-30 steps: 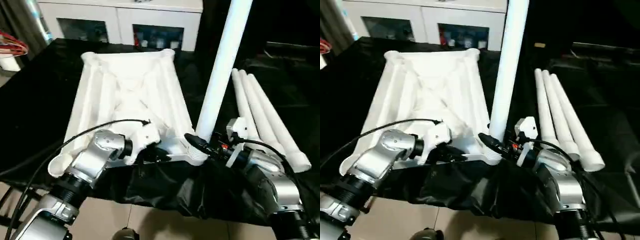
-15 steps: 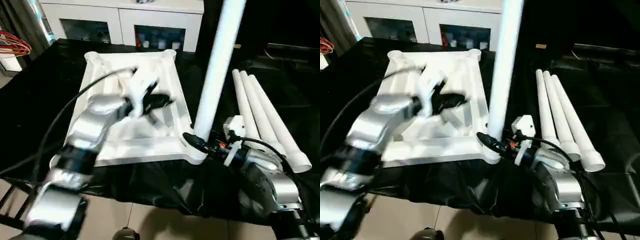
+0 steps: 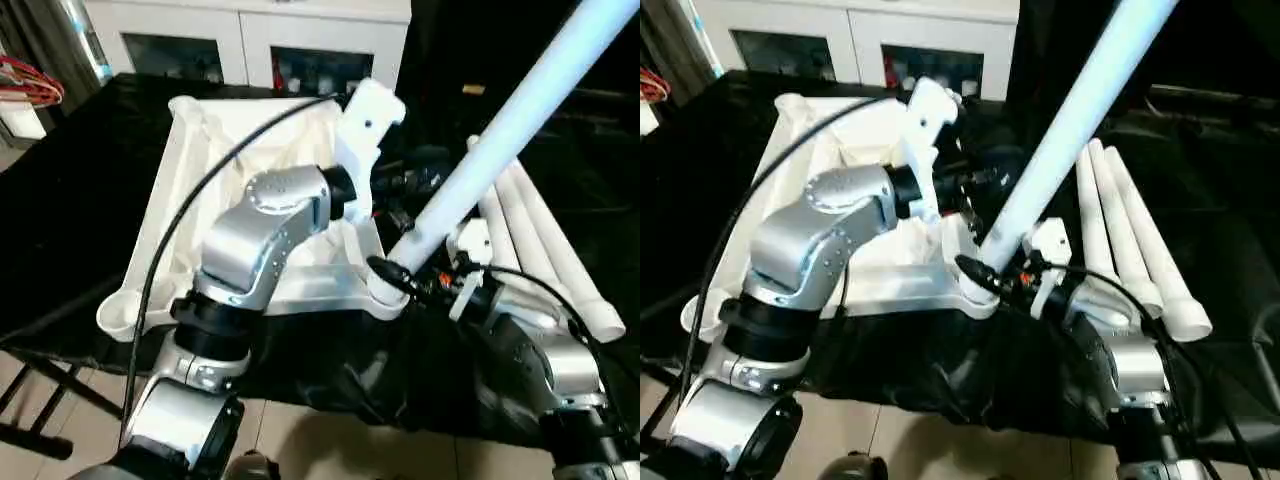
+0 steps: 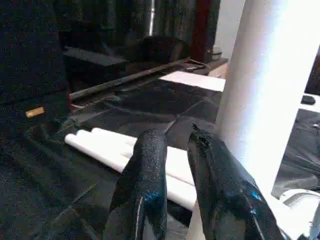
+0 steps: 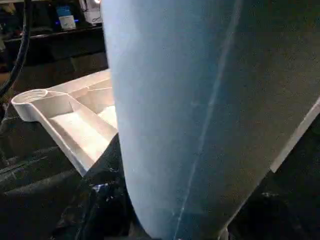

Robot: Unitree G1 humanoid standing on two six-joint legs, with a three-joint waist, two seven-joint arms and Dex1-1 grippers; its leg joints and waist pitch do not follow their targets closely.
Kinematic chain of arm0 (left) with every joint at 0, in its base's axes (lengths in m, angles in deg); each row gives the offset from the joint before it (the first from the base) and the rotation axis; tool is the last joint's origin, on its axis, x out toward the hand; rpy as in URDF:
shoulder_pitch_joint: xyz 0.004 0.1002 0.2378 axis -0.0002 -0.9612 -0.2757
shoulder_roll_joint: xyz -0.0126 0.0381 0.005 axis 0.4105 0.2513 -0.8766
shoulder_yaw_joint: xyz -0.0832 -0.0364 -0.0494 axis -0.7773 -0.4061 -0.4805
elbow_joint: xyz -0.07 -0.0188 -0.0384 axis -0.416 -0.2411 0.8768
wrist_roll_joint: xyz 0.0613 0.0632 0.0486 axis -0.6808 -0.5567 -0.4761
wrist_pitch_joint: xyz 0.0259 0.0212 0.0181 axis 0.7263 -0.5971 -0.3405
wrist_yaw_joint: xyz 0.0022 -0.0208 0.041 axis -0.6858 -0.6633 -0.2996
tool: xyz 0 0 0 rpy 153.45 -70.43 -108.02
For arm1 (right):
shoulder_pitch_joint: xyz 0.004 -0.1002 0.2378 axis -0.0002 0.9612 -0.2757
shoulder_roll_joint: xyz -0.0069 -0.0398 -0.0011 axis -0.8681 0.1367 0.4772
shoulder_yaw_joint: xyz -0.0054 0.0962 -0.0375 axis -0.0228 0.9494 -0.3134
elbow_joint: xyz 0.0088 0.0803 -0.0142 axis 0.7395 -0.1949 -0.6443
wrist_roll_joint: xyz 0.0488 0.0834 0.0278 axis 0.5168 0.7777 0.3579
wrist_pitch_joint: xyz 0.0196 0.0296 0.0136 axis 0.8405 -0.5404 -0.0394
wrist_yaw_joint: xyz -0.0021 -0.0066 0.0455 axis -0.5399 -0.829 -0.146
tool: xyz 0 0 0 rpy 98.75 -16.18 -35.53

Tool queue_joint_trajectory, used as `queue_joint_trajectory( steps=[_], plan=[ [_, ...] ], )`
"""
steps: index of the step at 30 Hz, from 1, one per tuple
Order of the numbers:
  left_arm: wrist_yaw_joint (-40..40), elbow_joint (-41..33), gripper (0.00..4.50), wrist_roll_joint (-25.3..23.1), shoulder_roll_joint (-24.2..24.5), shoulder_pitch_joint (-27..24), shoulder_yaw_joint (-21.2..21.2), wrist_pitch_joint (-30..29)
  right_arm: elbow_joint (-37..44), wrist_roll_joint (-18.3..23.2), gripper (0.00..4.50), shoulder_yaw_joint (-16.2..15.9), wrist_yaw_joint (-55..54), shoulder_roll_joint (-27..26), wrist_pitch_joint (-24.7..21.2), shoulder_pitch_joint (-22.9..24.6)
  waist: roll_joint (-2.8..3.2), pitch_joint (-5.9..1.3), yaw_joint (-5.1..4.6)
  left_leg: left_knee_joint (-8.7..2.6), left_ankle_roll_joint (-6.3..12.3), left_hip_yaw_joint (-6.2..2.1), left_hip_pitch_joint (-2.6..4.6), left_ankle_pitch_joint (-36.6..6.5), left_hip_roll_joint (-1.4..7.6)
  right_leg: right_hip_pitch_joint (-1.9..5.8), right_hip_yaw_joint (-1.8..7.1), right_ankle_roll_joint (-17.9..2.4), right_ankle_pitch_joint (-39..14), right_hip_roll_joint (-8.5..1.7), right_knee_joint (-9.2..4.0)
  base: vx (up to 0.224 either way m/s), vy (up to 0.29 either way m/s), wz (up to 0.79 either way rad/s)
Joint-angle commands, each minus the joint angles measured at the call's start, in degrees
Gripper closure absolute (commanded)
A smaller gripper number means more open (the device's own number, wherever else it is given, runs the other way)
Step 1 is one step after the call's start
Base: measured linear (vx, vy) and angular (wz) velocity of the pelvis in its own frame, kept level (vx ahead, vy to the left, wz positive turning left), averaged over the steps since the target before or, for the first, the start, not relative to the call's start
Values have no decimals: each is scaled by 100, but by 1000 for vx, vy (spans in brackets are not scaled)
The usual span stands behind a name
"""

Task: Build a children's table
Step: Insert table leg to table base

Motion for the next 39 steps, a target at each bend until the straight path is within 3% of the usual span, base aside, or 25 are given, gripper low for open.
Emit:
queue_joint_trajectory(
  steps=[1, 2, 4, 9, 14, 17, 18, 20, 24, 28, 33, 37, 38, 39],
  plan=[
    [-83, -193, 349, 62, -79, 36, 256, 25, -86, -79, 260, -84, -89, 18, -141, -43, -99, -396, 3, -335, 554, -50, 124, -586, 222, 305, 216, -1514, -242, -441, -420, 0, 0, 0],
    [-69, -282, 349, 99, -49, -21, 291, -7, -97, -78, 260, -85, -94, 21, -128, -54, -108, -406, 7, -351, 440, -57, 125, -645, 227, 312, 211, -1418, -406, -444, -424, 0, 0, 0],
    [-16, -369, 349, 147, -69, -39, 308, -74, -131, -80, 260, -94, -97, 12, -119, -85, -92, -417, 7, -349, 393, -67, 116, -593, 234, 307, 208, -1391, -257, -442, -397, 0, 0, 0],
    [21, -437, 349, 246, -1, 11, 99, -244, -50, -56, 260, -125, 21, 97, -188, -73, -110, -431, 13, -318, 502, -56, 90, -358, 205, 318, 205, -1433, 152, -436, -352, 0, 0, 0],
    [-56, -374, 349, 261, 220, 3, -85, -164, 36, -12, 260, -79, 62, 166, -248, -45, -110, -444, 22, -308, 538, -57, 95, -307, 201, 319, 200, -1423, 161, -434, -347, 0, 0, 0],
    [-586, -36, 349, -184, 1001, -300, 163, 600, 16, 16, 260, -15, 41, 221, -261, -76, -96, -445, 27, -317, 533, -75, 91, -323, 199, 313, 196, -1354, 64, -433, -359, 0, 0, 0],
    [-860, 133, 349, -359, 1305, -486, 307, 959, 8, 27, 260, 13, 27, 235, -272, -84, -70, -444, -6, -328, 469, -75, 100, -369, 203, 305, 200, -1246, -8, -423, -357, 0, 0, 0],
    [-1108, 320, 349, -499, 1583, -674, 465, 1199, -4, 37, 260, 37, 10, 246, -275, -85, -38, -454, -16, -334, 358, -61, 124, -432, 205, 279, 207, -1170, -67, -415, -355, 0, 0, 0],
    [-1413, 873, 349, -827, 2016, -1040, 798, 1698, 19, 57, 260, 77, -62, 245, -306, -60, -3, -472, 7, -342, 255, -61, 144, -480, 220, 261, 204, -1242, 127, -410, -318, 0, 0, 0],
    [-1639, 1297, 349, -988, 2177, -1219, 1130, 2154, -8, 45, 260, 93, -128, 215, -318, -59, -6, -462, 20, -361, 166, -67, 136, -625, 216, 274, 207, -1250, 44, -444, -330, 0, 0, 0],
    [-1804, 1698, 349, -1102, 2060, -1290, 1323, 2303, -26, 34, 260, 99, -197, 168, -316, -78, 2, -470, 14, -361, 128, -62, 129, -622, 217, 281, 212, -1301, 144, -454, -318, 0, 0, 0],
    [-2076, 2105, 384, -1142, 2028, -1301, 1473, 2567, -35, 29, 260, 98, -232, 169, -311, -89, 6, -474, 15, -356, 142, -60, 133, -644, 213, 282, 210, -1331, 126, -455, -325, 0, 0, 0],
    [-2124, 2202, 390, -1192, 2061, -1286, 1527, 2670, -49, 23, 260, 98, -238, 174, -295, -91, 40, -495, 20, -347, 129, -67, 134, -636, 217, 291, 210, -1340, 163, -459, -308, 0, 0, 0],
    [-2123, 2259, 404, -1213, 2070, -1269, 1541, 2709, -55, 24, 260, 100, -241, 176, -292, -93, 23, -490, 12, -353, 123, -64, 137, -646, 219, 287, 206, -1344, 203, -449, -313, 0, 0, 0]
  ],
)
